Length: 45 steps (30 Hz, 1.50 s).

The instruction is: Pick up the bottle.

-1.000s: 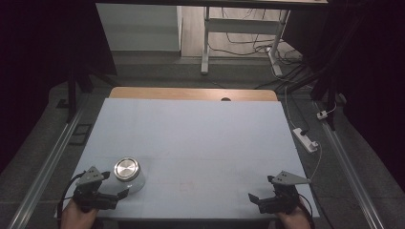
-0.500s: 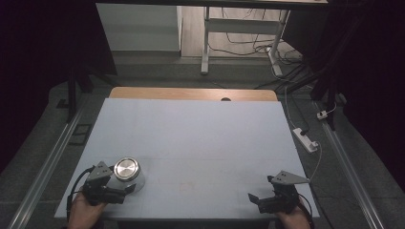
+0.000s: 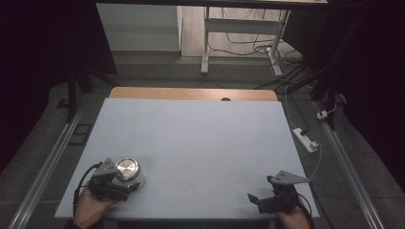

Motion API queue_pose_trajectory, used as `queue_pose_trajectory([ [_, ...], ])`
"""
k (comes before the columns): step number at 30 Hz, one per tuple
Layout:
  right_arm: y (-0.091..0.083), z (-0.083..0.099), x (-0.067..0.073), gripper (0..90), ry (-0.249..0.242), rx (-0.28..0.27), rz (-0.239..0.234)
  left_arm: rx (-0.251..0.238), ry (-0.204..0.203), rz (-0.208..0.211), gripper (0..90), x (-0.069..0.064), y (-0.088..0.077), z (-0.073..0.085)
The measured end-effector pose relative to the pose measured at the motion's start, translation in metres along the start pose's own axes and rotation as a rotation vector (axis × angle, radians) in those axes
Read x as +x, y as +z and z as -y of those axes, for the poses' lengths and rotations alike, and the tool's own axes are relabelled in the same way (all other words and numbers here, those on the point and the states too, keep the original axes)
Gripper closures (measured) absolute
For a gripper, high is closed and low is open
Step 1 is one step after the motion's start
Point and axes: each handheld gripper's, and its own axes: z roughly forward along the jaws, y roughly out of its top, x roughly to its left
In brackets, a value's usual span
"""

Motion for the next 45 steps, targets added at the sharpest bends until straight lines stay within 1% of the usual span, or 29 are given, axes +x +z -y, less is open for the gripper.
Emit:
queue_pose_trajectory([
  [3,0.0,0.0,0.0,0.0,-0.002,0.002,0.0,0.015,0.009,-0.001,0.6,-0.001,0.002,-0.001],
  [4,0.0,0.0,0.0,0.0,-0.003,0.003,0.0,0.022,0.018,-0.005,1.3,-0.001,0.003,-0.001],
  [6,0.001,0.0,0.0,0.0,-0.003,0.005,0.0,0.018,0.031,-0.018,3.3,-0.003,0.003,-0.002],
  [8,0.001,0.0,0.0,0.0,-0.005,0.006,0.001,0.005,0.038,-0.02,9.2,-0.003,0.001,-0.003],
  [9,0.001,0.0,0.0,0.0,-0.005,0.007,0.0,0.004,0.04,-0.013,11.3,-0.003,0.001,-0.003],
  [10,0.001,0.0,0.0,0.0,-0.005,0.007,0.0,0.003,0.047,-0.016,14.3,-0.004,0.0,-0.003],
  [11,0.001,0.0,0.0,0.0,-0.005,0.007,-0.001,0.007,0.051,-0.022,14.7,-0.005,0.0,-0.003],
  [13,0.001,0.0,0.0,0.0,-0.004,0.008,-0.003,0.005,0.045,-0.019,14.9,-0.005,0.0,-0.003],
  [20,0.001,0.0,0.001,0.0,-0.007,0.008,-0.003,0.02,0.044,-0.034,15.3,-0.007,-0.001,-0.005],
  [23,0.001,0.0,0.001,0.0,-0.01,0.008,-0.002,0.025,0.051,-0.038,15.4,-0.008,-0.001,-0.005],
  [25,0.001,0.0,0.001,0.0,-0.009,0.008,-0.004,0.027,0.052,-0.031,15.4,-0.008,-0.001,-0.006],
  [31,0.001,0.0,0.001,0.0,-0.009,0.008,-0.004,0.033,0.066,-0.028,15.4,-0.012,-0.002,-0.008],
  [33,0.001,0.0,0.001,0.0,-0.009,0.008,-0.004,0.028,0.066,-0.025,15.4,-0.013,-0.003,-0.01],
  [38,0.001,0.0,0.0,0.0,-0.008,0.007,-0.005,-0.003,0.057,-0.003,15.5,-0.015,-0.007,-0.016],
  [41,0.001,0.0,0.0,0.0,-0.008,0.007,-0.006,-0.019,0.057,0.02,15.5,-0.016,-0.008,-0.021],
  [45,0.001,0.0,0.0,0.0,-0.008,0.007,-0.006,-0.031,0.077,0.032,15.5,-0.019,-0.008,-0.029],
])
